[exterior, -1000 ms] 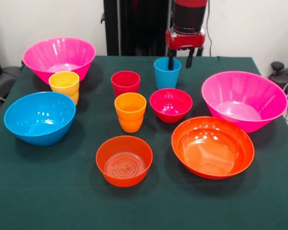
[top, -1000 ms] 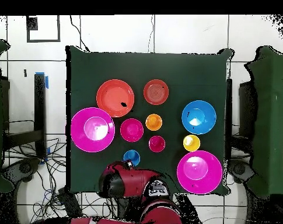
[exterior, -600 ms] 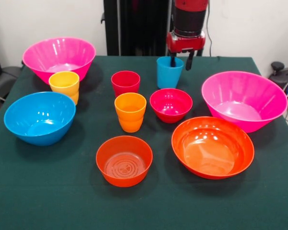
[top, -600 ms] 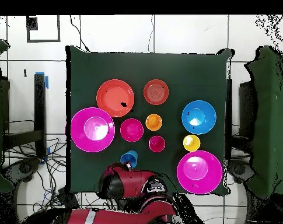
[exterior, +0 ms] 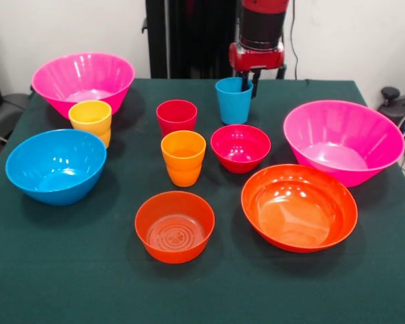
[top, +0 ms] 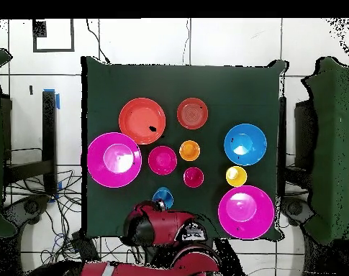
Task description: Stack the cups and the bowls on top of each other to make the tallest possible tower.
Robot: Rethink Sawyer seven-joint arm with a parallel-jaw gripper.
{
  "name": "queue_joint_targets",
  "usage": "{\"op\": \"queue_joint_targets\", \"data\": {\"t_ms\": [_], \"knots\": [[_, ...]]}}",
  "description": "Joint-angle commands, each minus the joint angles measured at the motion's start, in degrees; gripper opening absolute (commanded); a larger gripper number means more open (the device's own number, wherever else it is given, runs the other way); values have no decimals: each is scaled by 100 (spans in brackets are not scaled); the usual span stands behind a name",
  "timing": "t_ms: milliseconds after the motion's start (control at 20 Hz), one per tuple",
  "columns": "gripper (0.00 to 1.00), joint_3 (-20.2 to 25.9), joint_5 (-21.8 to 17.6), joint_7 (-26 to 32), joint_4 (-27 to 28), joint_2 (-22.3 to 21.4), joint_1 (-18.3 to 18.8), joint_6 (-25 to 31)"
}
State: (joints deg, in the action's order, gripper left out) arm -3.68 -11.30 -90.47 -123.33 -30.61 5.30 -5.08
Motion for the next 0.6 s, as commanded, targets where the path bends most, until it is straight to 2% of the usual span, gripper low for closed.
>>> {"op": "queue_joint_targets", "data": {"t_ms": [50, 150, 250, 600], "knots": [[0, 383, 36, -776, 87, -369, -167, 531], [0, 452, 144, -647, 148, -784, -116, 1100], [0, 467, 222, -583, 223, -982, -101, 1490], [0, 421, 152, -638, 317, -1172, -184, 1724]]}}
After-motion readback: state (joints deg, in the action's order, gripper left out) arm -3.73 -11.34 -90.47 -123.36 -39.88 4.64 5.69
